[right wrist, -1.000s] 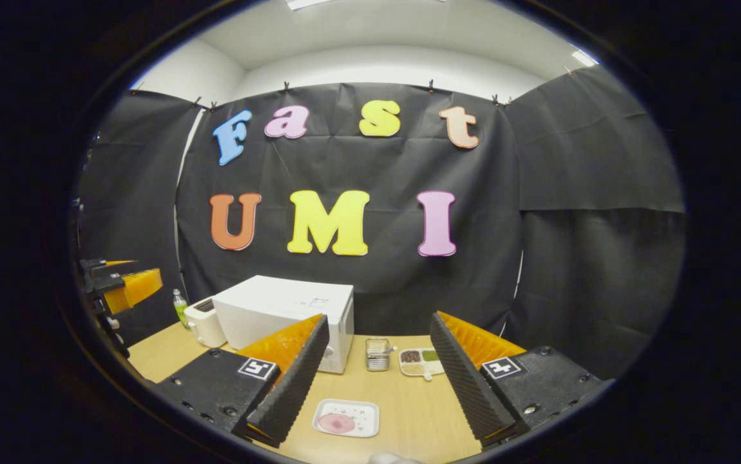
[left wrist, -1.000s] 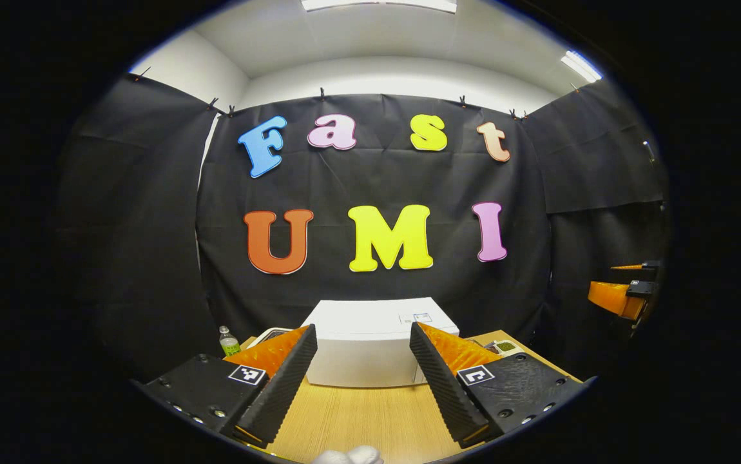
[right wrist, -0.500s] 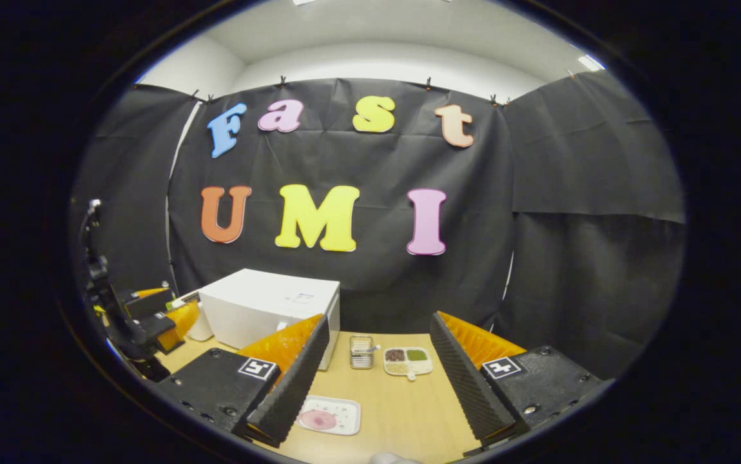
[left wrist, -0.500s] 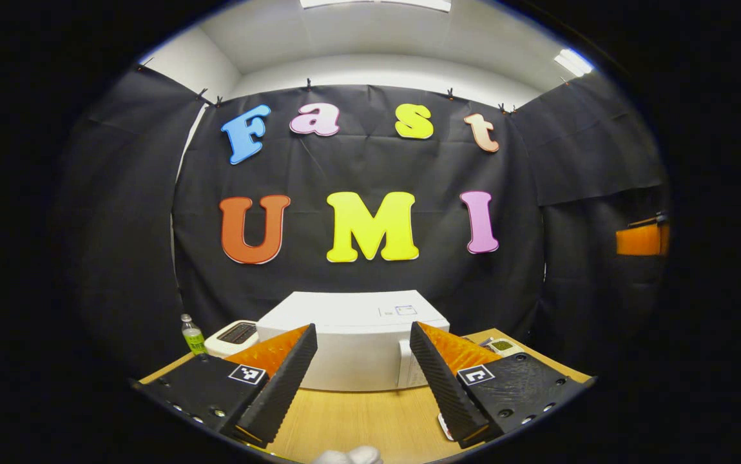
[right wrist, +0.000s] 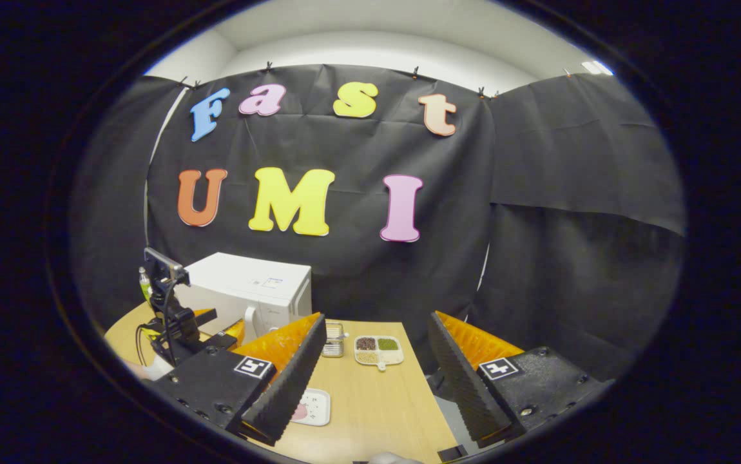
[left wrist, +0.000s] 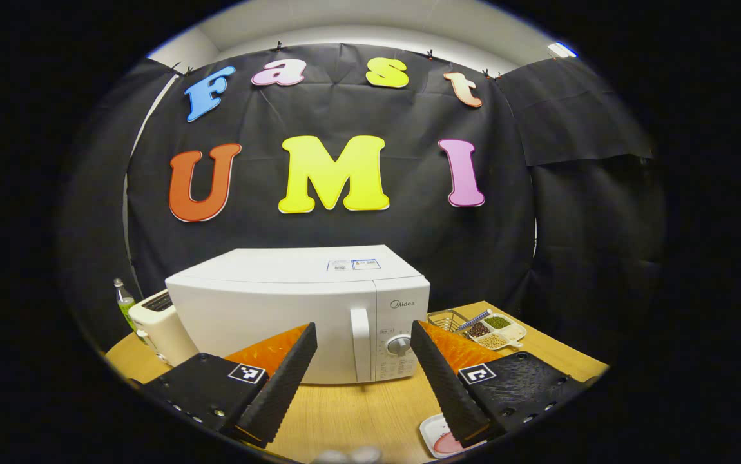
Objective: Open the microwave oven with the left hand, put the food in, and close the microwave oven.
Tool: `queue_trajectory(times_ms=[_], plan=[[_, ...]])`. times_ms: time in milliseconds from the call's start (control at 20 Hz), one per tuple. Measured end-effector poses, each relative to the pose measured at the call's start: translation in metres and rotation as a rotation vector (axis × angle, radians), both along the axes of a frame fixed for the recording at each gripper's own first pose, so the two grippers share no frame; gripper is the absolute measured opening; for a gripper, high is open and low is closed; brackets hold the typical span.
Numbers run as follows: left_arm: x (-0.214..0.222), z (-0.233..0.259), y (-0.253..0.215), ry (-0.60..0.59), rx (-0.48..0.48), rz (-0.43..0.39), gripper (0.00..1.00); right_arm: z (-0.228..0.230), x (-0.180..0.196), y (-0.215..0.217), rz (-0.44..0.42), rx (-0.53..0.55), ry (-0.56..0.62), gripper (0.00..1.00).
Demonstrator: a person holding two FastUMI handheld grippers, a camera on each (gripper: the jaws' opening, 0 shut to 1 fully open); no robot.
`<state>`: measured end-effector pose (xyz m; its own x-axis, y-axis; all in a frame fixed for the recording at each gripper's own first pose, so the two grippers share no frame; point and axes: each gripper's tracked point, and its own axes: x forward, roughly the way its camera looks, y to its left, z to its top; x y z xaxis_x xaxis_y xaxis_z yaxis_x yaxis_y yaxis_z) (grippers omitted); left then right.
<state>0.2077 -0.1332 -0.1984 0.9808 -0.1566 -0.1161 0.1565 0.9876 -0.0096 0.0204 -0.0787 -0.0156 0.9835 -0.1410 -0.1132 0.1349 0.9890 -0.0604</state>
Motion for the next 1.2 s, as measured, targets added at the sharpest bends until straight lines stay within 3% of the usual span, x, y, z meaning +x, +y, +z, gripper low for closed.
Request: queue_trajectory(times_ms=[300,600,700,750,800,850,900,1100,1150,1200], plan=[[0.058,-0.053,-0.008,0.074,0.040,0.036,0.93,-0.004,-0.015,-0.019,-0.058,-0.016,0.025,0.96],[0.074,-0.068,-0.007,0.102,0.030,0.069,0.94,-0.022,-0.021,-0.027,-0.067,-0.004,0.072,1.00],[0.079,-0.065,-0.004,0.092,0.032,0.079,0.88,-0.022,-0.021,-0.031,-0.067,0.003,0.076,1.00],[0.081,-0.065,-0.002,0.095,0.033,0.088,0.66,-0.023,-0.020,-0.033,-0.069,0.005,0.079,1.00],[0.082,-0.065,0.003,0.100,0.032,0.109,0.73,-0.024,-0.019,-0.033,-0.069,0.007,0.080,0.97],[0.082,-0.071,0.001,0.113,0.013,0.088,0.45,-0.022,-0.019,-0.032,-0.068,0.008,0.080,0.97],[0.081,-0.072,-0.004,0.124,0.005,0.080,0.34,-0.023,-0.019,-0.031,-0.065,0.008,0.081,0.97],[0.076,-0.073,0.000,0.128,0.036,0.079,0.18,-0.021,-0.022,-0.028,-0.059,0.004,0.073,1.00],[0.077,-0.076,-0.001,0.132,0.022,0.075,0.04,-0.019,-0.024,-0.028,-0.059,0.004,0.069,1.00],[0.077,-0.075,-0.001,0.130,0.017,0.067,0.13,-0.020,-0.024,-0.028,-0.060,0.005,0.069,0.97]])
